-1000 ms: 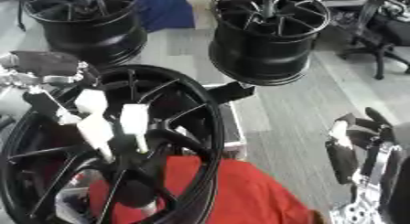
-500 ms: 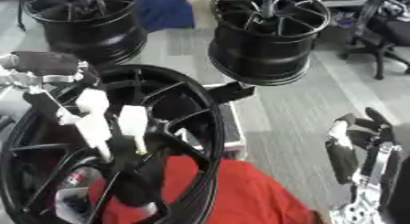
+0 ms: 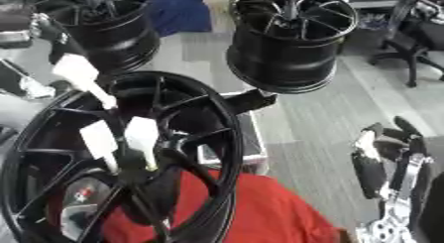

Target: Pull the pin out of the wheel hub.

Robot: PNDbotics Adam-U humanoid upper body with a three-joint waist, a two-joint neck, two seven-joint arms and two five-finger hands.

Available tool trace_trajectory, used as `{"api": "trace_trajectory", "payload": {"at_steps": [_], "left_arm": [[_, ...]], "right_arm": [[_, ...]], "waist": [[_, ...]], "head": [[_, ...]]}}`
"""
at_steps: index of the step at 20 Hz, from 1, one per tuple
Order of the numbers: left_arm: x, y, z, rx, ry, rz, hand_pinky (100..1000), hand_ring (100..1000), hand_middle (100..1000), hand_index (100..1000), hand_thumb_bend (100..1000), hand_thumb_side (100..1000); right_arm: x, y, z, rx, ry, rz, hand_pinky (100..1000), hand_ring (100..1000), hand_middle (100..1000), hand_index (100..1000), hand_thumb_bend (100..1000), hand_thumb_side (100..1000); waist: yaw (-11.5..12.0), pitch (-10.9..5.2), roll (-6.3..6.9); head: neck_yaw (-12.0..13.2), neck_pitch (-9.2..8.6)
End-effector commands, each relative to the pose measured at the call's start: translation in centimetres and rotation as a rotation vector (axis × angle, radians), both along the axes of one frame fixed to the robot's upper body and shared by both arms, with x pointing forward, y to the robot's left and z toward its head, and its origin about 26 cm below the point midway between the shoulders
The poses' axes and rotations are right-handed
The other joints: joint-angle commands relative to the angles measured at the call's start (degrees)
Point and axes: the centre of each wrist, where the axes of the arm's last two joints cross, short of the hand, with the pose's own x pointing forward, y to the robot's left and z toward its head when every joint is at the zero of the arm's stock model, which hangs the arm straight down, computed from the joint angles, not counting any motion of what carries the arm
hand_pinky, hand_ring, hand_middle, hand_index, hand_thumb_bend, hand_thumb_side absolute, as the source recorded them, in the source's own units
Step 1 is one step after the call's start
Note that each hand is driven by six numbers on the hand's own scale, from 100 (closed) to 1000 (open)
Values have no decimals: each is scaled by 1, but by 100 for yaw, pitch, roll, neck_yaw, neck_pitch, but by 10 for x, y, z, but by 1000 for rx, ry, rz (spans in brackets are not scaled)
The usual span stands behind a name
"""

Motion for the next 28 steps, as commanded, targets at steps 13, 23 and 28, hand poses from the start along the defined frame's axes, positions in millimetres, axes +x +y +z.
{"api": "trace_trajectory", "payload": {"at_steps": [13, 23, 28], "left_arm": [[-67, 180, 5, 315, 183, 325, 597, 483, 502, 687, 100, 283], [-100, 248, -98, 268, 272, 695, 809, 811, 911, 934, 164, 766], [-103, 245, -116, 150, 203, 713, 769, 770, 889, 928, 100, 777]], "right_arm": [[0, -6, 6, -18, -19, -22, 640, 592, 636, 823, 100, 429], [0, -5, 6, -14, -21, -27, 640, 592, 636, 823, 100, 427], [1, -5, 7, -14, -24, -25, 640, 593, 636, 823, 100, 429]], "waist": [[119, -90, 89], [168, -63, 62], [163, -51, 46]], "head": [[-96, -16], [-126, -16], [-129, -16]]}}
